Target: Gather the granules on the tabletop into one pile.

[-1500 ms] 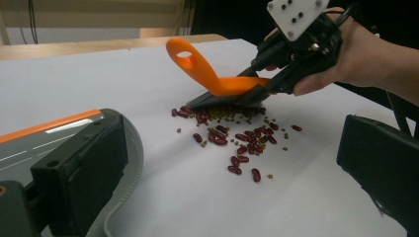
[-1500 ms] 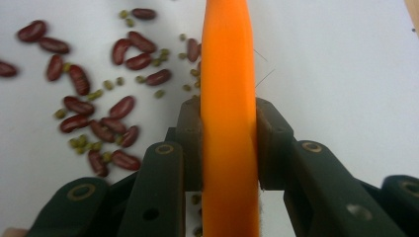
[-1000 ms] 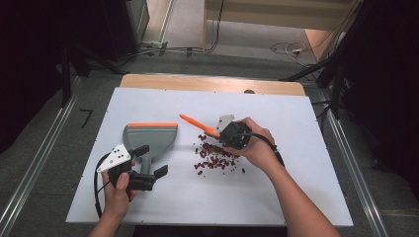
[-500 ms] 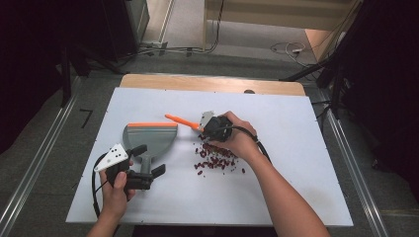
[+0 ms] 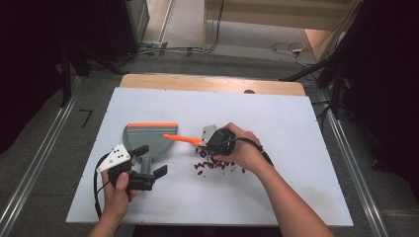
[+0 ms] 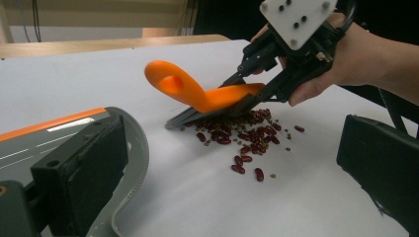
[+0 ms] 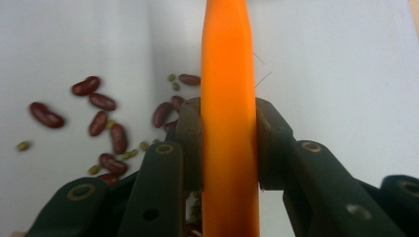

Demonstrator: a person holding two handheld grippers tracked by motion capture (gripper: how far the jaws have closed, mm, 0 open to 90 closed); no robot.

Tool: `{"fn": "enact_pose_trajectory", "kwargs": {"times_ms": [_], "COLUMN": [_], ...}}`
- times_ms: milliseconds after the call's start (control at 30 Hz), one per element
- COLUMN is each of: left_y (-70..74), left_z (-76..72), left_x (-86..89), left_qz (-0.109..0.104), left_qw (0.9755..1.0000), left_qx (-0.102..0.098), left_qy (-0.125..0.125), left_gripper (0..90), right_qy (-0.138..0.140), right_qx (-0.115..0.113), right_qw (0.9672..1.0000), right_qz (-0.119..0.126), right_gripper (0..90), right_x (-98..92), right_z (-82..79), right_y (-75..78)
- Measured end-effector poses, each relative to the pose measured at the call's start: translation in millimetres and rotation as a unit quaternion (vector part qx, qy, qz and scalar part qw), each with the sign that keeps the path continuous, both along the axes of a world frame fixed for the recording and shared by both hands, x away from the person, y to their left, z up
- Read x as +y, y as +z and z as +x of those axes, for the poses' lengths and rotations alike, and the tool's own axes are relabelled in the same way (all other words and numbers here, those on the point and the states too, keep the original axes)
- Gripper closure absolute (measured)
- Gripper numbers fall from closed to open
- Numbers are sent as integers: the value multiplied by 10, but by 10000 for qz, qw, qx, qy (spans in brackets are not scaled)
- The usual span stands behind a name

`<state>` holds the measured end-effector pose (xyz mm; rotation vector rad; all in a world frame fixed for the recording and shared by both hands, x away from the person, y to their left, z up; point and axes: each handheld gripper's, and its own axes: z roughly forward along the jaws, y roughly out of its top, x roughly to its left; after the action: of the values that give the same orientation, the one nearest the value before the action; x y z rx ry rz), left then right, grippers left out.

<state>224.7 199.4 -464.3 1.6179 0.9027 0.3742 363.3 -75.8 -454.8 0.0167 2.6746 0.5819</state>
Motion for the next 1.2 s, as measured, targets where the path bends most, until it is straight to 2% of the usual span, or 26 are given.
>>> {"fn": "enact_pose_trajectory", "kwargs": {"times_ms": [133, 233, 367, 400, 633, 733, 800, 900, 967, 1067, 1133, 1200], "left_y": [-3, -3, -1, -1, 2, 5, 5, 6, 8, 10, 12, 14], "left_z": [3, 2, 0, -1, -5, -6, -3, -2, -1, 3, 4, 4], "left_x": [3, 4, 2, 2, -7, -1, 4, 11, 14, 28, 35, 39], "left_qz": [-8, -9, -11, -11, 16, 14, -8, -16, -39, -31, -41, -50], "left_qw": [10000, 10000, 10000, 10000, 10000, 10000, 10000, 10000, 10000, 10000, 10000, 10000], "left_qx": [-2, 2, -1, -3, -9, -8, -18, -11, -17, -18, -18, -20], "left_qy": [-1, 4, -5, -5, -14, -9, 9, 29, 36, 54, 74, 74], "left_gripper": [0, 0, 0, 0, 0, 0, 0, 0, 0, 0, 0, 0], "right_qy": [178, 207, 271, 288, 427, 428, 330, 121, 127, -190, -455, -822], "right_qx": [19, 20, 135, 85, 168, 92, -83, -131, -232, -61, 243, 515], "right_qw": [9998, 9998, 9995, 9995, 9989, 9990, 9994, 9997, 9993, 9981, 9953, 9903], "right_qz": [-26, 1, -33, -10, -69, -23, 49, 159, 266, 575, 822, 990], "right_gripper": [682, 683, 683, 683, 683, 685, 688, 688, 688, 688, 687, 687], "right_x": [-26, -48, -68, -71, -97, -109, -123, -145, -151, -142, -119, -71], "right_z": [-67, -94, -133, -138, -194, -190, -188, -204, -193, -242, -286, -348], "right_y": [3, 6, 15, 17, 34, 57, 93, 154, 220, 335, 402, 447]}}
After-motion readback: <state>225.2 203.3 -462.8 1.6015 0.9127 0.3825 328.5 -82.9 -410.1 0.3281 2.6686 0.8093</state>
